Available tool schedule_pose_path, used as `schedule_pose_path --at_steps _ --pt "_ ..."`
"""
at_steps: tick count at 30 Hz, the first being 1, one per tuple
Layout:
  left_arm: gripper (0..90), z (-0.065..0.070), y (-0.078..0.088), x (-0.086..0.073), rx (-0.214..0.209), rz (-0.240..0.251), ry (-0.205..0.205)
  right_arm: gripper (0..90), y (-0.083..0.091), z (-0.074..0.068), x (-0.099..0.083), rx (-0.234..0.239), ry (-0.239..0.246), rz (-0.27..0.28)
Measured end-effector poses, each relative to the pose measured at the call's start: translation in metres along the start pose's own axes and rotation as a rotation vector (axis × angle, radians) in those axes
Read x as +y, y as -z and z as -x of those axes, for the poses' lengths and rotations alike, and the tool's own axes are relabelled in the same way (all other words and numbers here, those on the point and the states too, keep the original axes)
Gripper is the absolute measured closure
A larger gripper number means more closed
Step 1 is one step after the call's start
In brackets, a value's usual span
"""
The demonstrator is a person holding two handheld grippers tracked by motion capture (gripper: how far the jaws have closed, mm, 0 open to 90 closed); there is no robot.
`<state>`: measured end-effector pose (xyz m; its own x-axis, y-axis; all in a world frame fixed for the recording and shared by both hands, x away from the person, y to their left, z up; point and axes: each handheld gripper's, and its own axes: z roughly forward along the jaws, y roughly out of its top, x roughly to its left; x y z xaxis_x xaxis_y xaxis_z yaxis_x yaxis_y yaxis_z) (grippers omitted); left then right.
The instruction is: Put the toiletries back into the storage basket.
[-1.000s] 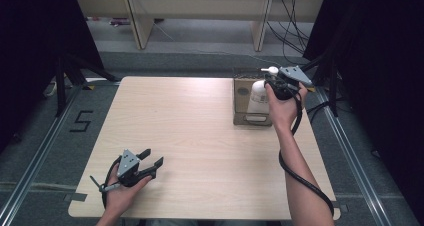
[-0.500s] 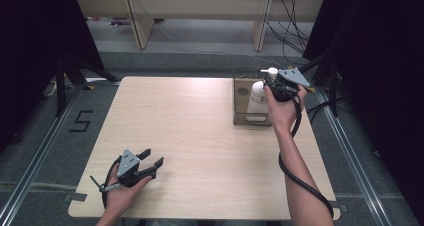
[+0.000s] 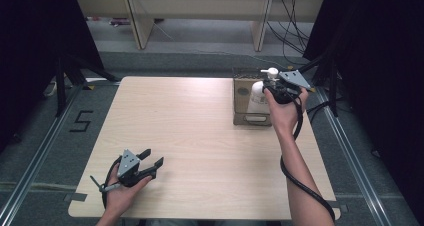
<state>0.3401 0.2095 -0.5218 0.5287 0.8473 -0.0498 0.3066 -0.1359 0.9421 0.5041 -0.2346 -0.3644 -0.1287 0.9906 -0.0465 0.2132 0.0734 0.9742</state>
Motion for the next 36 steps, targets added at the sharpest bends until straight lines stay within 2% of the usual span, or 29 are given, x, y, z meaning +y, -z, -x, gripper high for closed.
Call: schedule_pose_path --at_steps 4,6,17,19,21,25,29,32,33,34,36 --pt "39.1 0.000 0.000 0.000 0.000 0.000 0.002 38.0 0.003 0.000 -0.002 0.001 -0.011 -0.008" --pt "39.1 0.000 0.000 0.000 0.000 0.000 0.000 37.0 0.005 0.001 -0.003 0.009 0.004 -0.008" --pt "39.1 0.001 0.000 0.000 0.002 0.000 -0.001 34.3 0.018 0.003 -0.009 0.013 0.007 -0.018" --pt "39.1 0.001 0.000 0.000 0.004 -0.001 -0.002 34.2 0.022 0.002 -0.011 0.018 -0.006 -0.031" --pt "39.1 0.001 0.000 0.000 0.004 -0.001 -0.003 34.2 0.025 0.003 -0.013 0.025 0.006 -0.029" --pt "39.1 0.001 0.000 0.000 0.002 0.000 -0.001 34.1 0.033 0.003 -0.020 0.031 0.000 -0.029" --pt "39.1 0.001 0.000 0.000 0.003 0.000 -0.003 33.9 0.043 0.002 -0.026 0.040 -0.023 -0.033" --pt "39.1 0.001 0.000 0.000 0.004 0.000 -0.002 33.6 0.050 0.003 -0.031 0.046 -0.008 -0.036" --pt "39.1 0.001 0.000 0.000 0.004 -0.001 -0.002 33.5 0.053 0.002 -0.033 0.048 -0.028 -0.040" --pt "39.1 0.001 0.000 0.000 0.004 -0.001 -0.002 33.4 0.055 0.003 -0.034 0.063 -0.023 -0.040" --pt "39.1 0.001 0.000 0.000 0.005 0.000 -0.003 33.0 0.059 0.003 -0.038 0.062 -0.020 -0.033"
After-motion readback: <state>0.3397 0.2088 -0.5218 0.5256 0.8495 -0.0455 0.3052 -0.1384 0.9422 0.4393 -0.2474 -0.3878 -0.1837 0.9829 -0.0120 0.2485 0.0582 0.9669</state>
